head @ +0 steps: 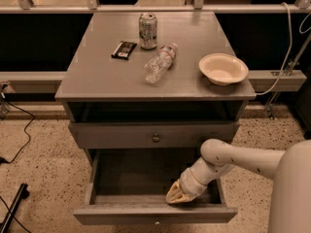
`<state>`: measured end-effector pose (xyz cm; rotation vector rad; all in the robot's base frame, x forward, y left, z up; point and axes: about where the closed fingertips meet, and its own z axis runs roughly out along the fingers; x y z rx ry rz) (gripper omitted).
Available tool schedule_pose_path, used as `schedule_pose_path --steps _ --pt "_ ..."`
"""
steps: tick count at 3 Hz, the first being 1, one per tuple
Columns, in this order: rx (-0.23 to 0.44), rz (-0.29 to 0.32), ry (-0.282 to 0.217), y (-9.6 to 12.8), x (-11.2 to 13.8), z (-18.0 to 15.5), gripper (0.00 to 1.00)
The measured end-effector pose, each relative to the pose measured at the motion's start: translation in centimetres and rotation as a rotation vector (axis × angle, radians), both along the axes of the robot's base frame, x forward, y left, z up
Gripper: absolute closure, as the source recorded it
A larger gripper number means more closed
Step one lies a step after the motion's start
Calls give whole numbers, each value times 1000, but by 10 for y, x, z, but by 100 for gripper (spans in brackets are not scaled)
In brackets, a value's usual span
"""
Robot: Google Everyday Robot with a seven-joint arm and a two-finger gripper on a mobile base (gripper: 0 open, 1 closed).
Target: Open middle drawer
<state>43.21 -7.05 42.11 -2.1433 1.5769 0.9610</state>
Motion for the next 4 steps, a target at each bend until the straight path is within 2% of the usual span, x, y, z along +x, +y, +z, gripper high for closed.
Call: schedule_pose_path --steps 1,2,4 --pt "0 0 0 0 0 0 100" --pt "0 0 0 0 0 0 82" --pt "0 0 0 0 0 0 35"
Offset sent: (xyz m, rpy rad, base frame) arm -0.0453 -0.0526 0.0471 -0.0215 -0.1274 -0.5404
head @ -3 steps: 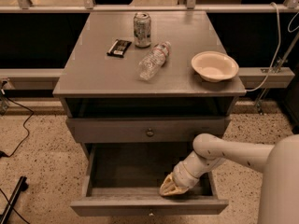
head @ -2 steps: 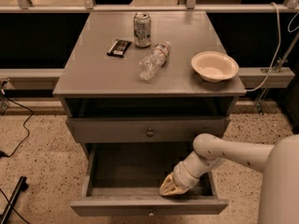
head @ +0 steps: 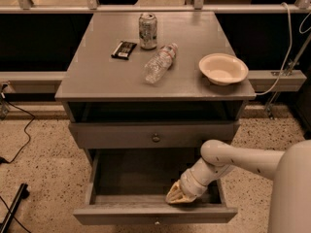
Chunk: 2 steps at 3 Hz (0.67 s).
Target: Open middle drawer
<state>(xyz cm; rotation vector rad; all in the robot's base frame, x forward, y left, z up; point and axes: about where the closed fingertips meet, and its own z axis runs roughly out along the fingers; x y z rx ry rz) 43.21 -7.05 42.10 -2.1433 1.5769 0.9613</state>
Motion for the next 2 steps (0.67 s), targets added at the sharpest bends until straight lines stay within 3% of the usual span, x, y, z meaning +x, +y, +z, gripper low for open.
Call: schedule_pose_path --steps 1,2 --pt "1 2 3 1 -1 -1 12" --pt "1 2 3 1 1 -1 14"
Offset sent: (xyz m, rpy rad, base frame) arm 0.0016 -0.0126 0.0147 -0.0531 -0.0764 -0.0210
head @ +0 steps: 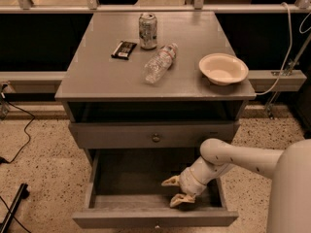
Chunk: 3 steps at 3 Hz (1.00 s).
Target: Open middle drawer
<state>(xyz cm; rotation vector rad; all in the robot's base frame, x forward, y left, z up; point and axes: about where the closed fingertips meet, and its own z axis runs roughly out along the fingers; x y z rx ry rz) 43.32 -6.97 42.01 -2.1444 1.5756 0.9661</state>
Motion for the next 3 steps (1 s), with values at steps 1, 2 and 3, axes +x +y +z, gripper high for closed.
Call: schedule_pose_path --steps 1,2,3 --pt "0 0 0 0 2 0 38" --pt "-49 -29 -52 -15 5 13 61" --pt "-103 -62 -101 -31 12 27 84"
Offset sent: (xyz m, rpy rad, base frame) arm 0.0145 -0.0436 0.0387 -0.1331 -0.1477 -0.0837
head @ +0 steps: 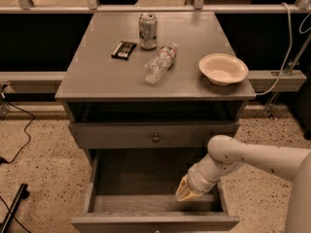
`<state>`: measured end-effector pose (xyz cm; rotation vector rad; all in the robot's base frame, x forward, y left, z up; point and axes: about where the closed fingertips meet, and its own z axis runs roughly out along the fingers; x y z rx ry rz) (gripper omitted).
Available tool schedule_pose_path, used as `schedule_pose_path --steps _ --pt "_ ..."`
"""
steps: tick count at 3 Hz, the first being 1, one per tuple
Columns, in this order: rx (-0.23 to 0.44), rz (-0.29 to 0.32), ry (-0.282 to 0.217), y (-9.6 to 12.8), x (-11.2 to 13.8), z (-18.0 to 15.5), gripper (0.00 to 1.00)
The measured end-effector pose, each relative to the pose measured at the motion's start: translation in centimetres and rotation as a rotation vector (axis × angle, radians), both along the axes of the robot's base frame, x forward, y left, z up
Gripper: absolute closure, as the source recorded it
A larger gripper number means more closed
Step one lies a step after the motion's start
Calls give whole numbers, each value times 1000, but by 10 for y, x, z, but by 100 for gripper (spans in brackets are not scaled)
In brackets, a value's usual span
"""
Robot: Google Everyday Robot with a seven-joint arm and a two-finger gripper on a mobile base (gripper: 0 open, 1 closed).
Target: Open middle drawer
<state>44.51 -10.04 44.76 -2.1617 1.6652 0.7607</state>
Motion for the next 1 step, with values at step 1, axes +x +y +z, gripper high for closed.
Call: schedule_pose_path --steps 1 --pt "58 -25 -17 -14 5 17 100"
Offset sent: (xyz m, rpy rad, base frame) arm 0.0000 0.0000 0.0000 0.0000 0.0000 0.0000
